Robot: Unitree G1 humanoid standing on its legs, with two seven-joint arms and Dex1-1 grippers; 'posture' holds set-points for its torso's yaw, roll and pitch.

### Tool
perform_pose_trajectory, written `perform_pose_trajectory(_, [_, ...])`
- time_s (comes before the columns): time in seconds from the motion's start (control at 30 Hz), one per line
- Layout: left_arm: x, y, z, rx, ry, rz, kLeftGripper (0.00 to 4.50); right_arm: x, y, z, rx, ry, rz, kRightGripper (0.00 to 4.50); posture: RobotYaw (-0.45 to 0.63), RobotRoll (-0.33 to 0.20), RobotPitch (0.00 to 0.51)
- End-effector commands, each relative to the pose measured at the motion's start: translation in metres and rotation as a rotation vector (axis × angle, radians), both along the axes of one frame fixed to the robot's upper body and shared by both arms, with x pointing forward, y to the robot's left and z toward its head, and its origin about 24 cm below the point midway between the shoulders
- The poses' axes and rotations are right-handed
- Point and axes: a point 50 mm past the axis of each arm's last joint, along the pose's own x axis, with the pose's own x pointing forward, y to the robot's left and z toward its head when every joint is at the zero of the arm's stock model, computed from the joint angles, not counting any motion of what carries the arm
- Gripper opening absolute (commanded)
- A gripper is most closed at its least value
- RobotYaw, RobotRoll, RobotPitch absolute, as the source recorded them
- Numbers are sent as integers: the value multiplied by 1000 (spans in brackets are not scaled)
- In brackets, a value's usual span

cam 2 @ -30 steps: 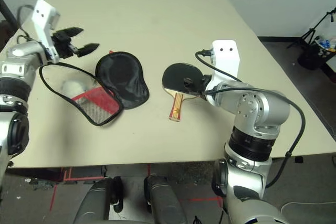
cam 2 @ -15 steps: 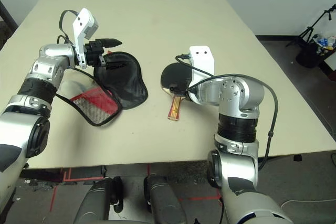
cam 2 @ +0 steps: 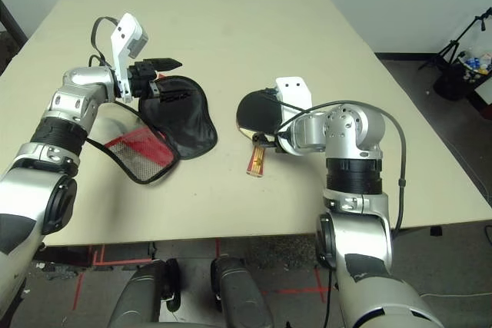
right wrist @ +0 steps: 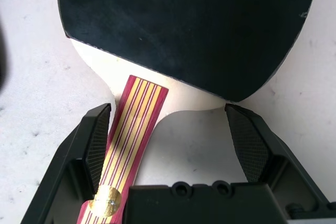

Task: Store the ping-pong paddle in its case and zip it.

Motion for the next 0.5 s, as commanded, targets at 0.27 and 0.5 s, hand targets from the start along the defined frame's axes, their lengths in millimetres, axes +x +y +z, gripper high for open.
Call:
perform_pose_trajectory(0.27, [-1, -3, -5, -28, 8, 6, 4500, -2, -2, -10, 1, 141, 72, 4477, -234, 0, 144])
perform_pose_trajectory(0.5, [-2, 0, -8, -32, 13, 13, 4500, 0, -7, -6, -22, 170, 104, 4477, -226, 0, 149])
